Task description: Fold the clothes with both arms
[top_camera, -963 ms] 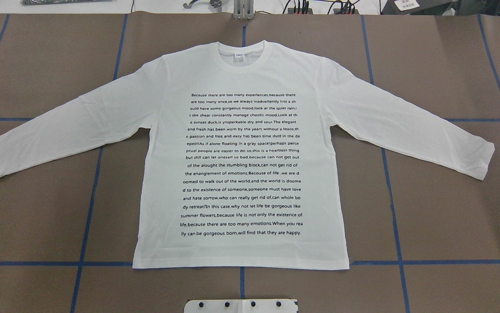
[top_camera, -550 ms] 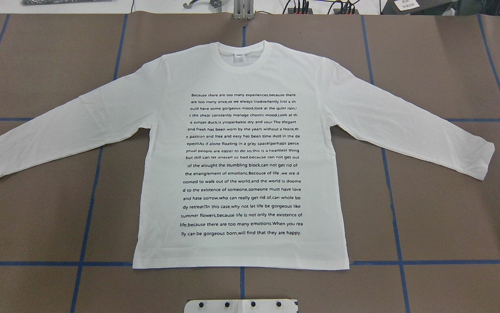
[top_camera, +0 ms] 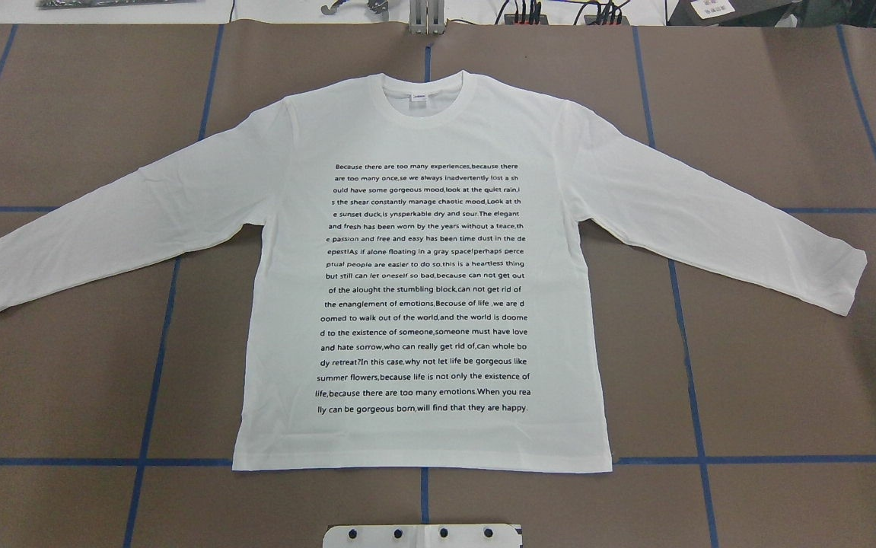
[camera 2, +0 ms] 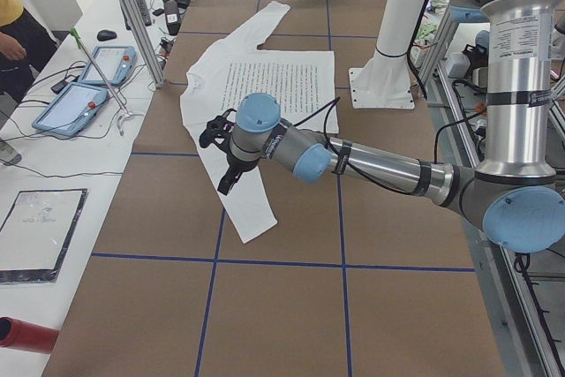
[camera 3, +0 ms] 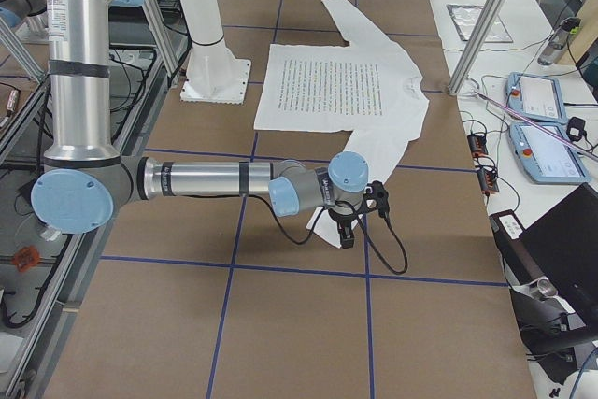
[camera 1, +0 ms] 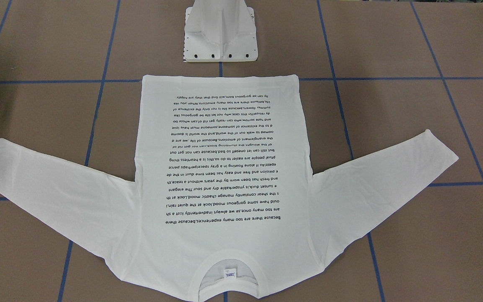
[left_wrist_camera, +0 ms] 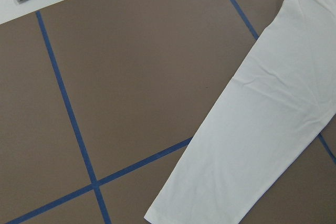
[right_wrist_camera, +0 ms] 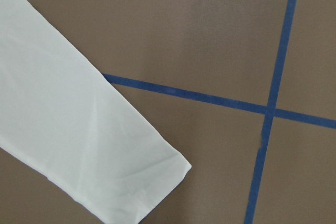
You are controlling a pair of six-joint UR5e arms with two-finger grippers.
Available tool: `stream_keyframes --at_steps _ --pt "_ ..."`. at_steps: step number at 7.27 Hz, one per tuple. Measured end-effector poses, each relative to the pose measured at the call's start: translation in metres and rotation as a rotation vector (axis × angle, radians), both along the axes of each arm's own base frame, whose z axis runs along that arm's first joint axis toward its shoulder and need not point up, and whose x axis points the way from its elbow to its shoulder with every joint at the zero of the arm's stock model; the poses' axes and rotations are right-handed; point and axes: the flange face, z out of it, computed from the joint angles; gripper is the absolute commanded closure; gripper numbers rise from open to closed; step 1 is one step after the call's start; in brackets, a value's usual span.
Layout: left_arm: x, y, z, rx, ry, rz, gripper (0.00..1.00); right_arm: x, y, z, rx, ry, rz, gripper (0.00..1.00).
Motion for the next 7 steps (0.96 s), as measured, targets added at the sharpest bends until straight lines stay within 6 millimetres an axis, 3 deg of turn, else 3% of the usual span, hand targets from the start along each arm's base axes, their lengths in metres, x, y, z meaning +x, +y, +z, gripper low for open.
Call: stream_keyframes --at_steps 1,2,4,6,7 --pt "0.002 0.001 -0.001 -0.009 0.024 0.013 0.0 -0.012 -0.014 0.002 -0.021 0.0 -0.006 0.07" --pt "0.003 0.002 -0.001 -0.018 0.049 0.027 0.0 -0.025 -0.024 0.005 -0.047 -0.001 -0.007 0.13" --pt "0.005 0.004 -0.005 -0.019 0.071 0.039 0.0 -0.044 -0.033 0.028 -0.046 -0.017 0.015 0.18" --pt "0.005 0.004 -0.005 -0.019 0.074 0.041 0.0 -0.078 -0.032 0.046 -0.044 -0.057 0.057 0.18" --pt "0.005 0.004 -0.005 -0.019 0.074 0.041 0.0 -0.085 -0.026 0.053 -0.055 -0.064 0.061 0.18"
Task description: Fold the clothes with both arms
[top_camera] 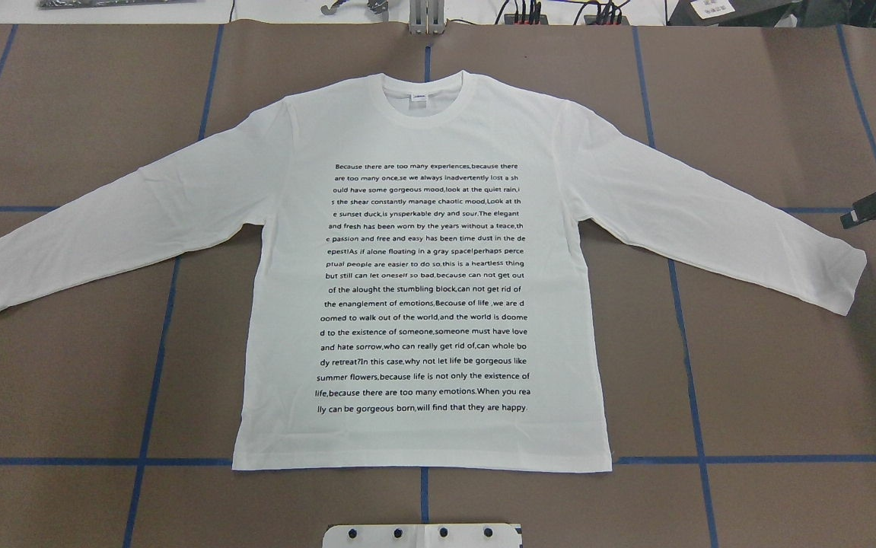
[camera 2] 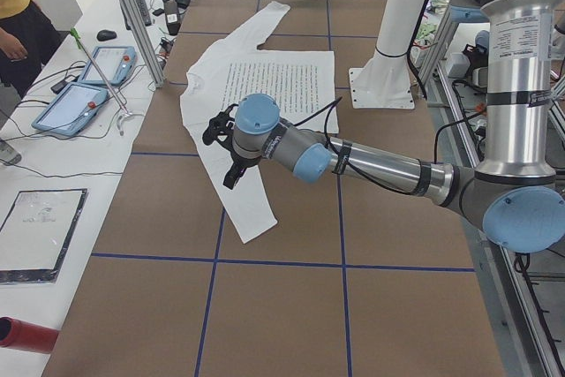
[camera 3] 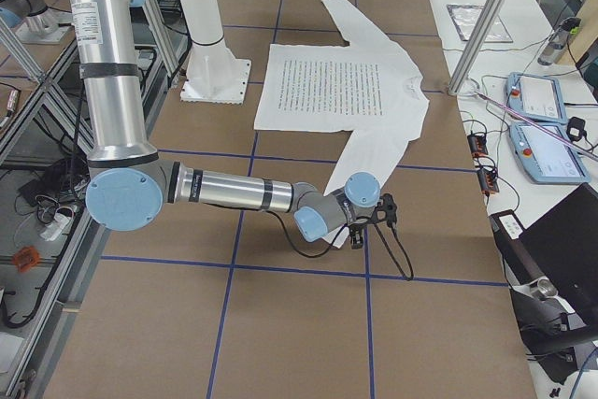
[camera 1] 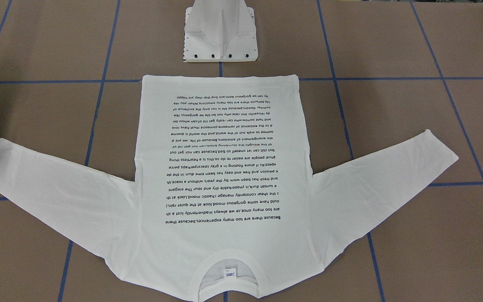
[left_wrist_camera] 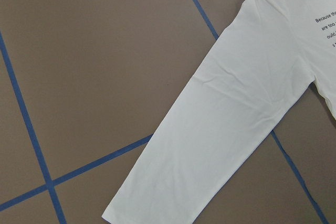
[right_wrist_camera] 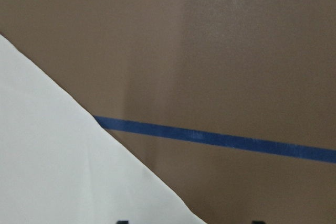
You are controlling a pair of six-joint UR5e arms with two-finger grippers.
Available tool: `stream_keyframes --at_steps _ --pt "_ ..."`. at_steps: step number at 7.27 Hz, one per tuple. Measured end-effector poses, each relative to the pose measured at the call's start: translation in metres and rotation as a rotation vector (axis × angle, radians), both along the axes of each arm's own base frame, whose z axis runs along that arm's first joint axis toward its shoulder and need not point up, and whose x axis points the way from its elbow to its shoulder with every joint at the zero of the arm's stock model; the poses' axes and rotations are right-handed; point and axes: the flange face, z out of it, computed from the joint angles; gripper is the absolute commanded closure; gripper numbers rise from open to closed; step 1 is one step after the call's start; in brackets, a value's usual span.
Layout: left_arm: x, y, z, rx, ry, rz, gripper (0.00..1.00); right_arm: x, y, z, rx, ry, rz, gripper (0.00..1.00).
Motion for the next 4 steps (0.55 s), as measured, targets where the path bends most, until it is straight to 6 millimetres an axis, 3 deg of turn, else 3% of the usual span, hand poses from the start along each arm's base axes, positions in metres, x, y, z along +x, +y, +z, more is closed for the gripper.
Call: stream_keyframes --at_steps 4 --pt "0.0 0.0 0.0 0.0 0.0 0.001 0.0 0.001 0.025 0.032 -0.045 0.009 -0.003 0.26"
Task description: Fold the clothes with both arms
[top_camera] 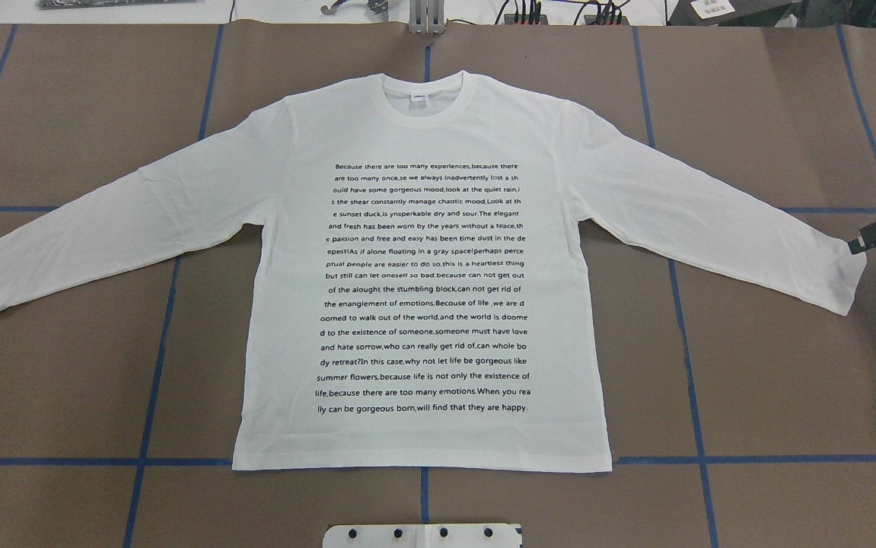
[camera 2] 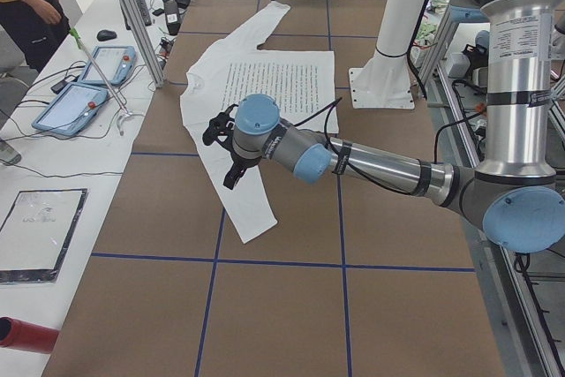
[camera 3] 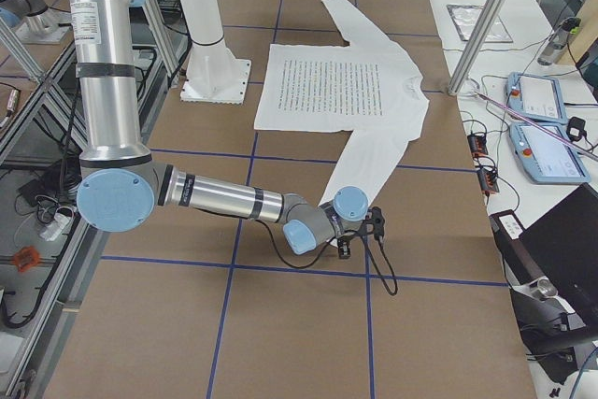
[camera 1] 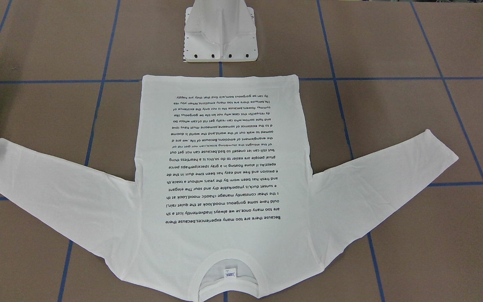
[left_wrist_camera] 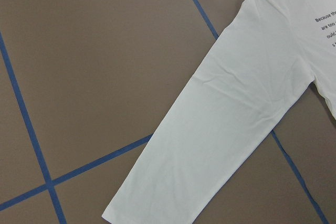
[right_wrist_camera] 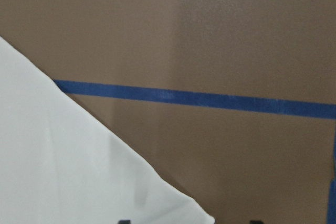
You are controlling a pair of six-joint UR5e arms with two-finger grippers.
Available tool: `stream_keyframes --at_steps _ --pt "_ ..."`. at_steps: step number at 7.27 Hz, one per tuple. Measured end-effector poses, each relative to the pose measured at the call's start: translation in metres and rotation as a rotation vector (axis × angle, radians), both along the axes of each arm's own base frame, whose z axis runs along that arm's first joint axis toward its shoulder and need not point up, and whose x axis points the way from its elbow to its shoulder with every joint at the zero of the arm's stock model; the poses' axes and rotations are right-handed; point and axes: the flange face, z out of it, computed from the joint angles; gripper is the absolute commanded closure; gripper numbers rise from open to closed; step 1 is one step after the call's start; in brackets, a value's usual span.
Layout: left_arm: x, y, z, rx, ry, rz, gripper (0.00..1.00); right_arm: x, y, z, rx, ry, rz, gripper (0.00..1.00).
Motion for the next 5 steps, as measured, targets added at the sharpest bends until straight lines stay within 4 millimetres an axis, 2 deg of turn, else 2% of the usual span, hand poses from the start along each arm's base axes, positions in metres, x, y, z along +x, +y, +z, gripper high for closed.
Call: stream_keyframes --at_steps 5 --pt "0.0 0.0001 -0.0004 0.002 0.0 0.0 0.0 -0.0037 0.0057 0.01 -0.017 0.01 -0.006 0.3"
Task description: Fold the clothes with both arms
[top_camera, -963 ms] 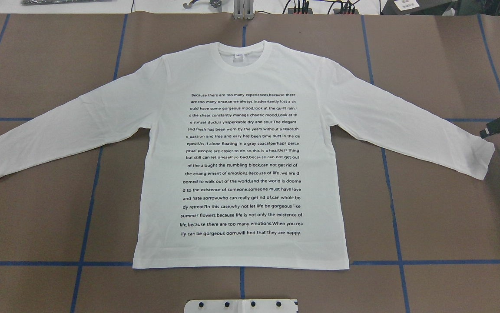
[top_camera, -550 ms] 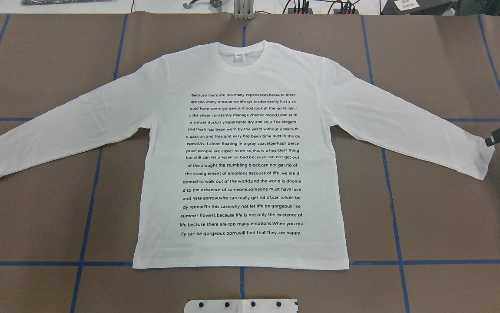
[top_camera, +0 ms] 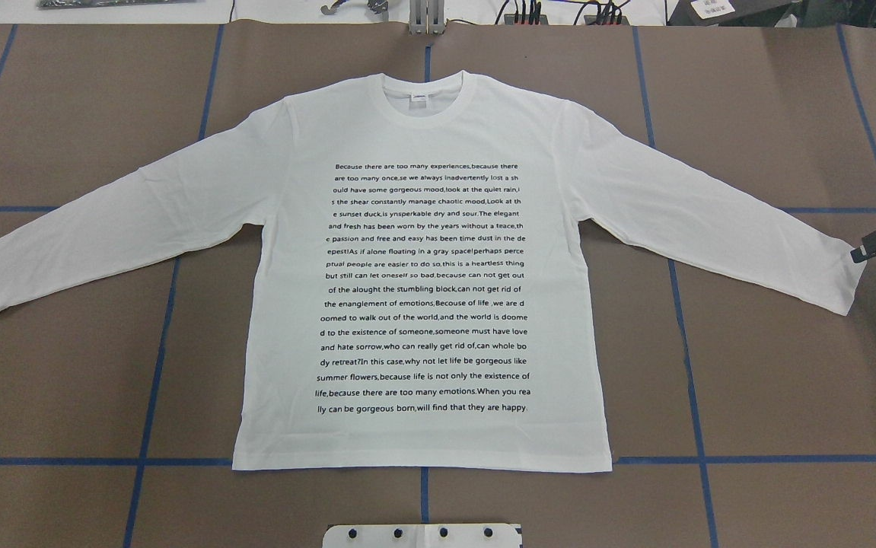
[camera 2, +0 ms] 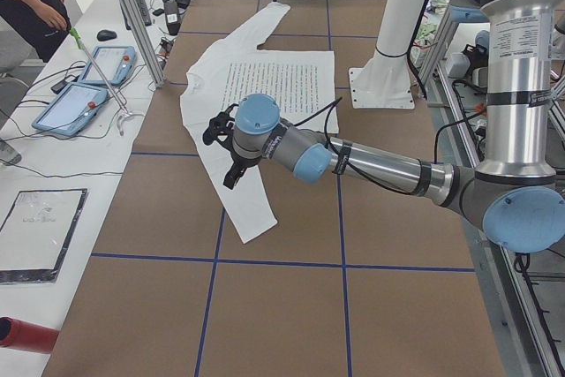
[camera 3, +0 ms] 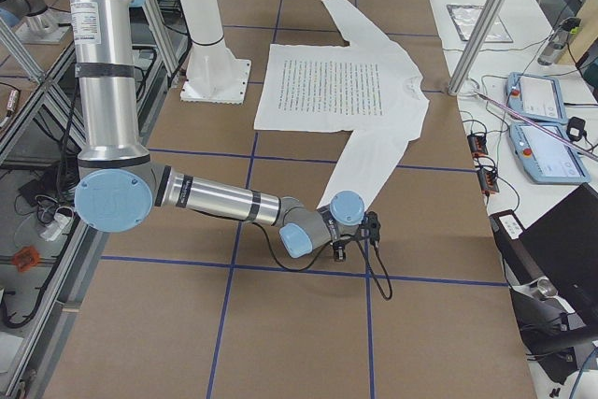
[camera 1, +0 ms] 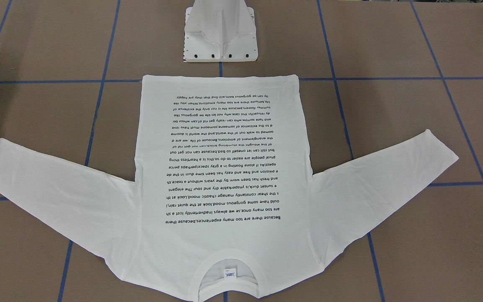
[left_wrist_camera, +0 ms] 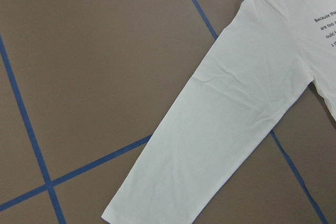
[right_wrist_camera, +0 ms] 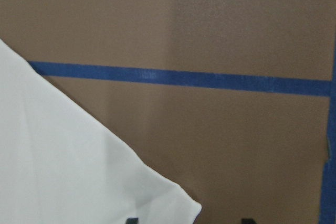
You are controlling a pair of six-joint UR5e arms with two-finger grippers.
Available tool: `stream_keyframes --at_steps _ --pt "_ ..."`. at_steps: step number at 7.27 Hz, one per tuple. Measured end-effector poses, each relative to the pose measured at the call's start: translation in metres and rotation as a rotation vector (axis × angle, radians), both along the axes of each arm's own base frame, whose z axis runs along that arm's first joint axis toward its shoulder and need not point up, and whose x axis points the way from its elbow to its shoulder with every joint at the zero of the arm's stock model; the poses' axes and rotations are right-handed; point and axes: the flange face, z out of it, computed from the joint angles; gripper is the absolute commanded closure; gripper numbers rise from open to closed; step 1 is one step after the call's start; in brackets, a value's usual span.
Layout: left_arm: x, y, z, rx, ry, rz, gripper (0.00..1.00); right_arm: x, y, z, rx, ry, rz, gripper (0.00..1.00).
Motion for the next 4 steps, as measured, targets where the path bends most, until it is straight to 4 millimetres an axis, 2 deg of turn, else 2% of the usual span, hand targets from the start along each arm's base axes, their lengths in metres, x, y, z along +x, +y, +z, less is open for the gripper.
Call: stream_keyframes --at_steps 3,4 --pt "0.0 0.0001 0.0003 -0.001 0.0 0.0 0.0 -0.0033 0.0006 0.0024 -0.003 0.004 -0.006 0.34" --pt "0.0 0.0003 0.0006 -0.002 0.0 0.0 0.0 -0.0043 0.0005 0.0023 -0.003 0.004 -0.007 0.42"
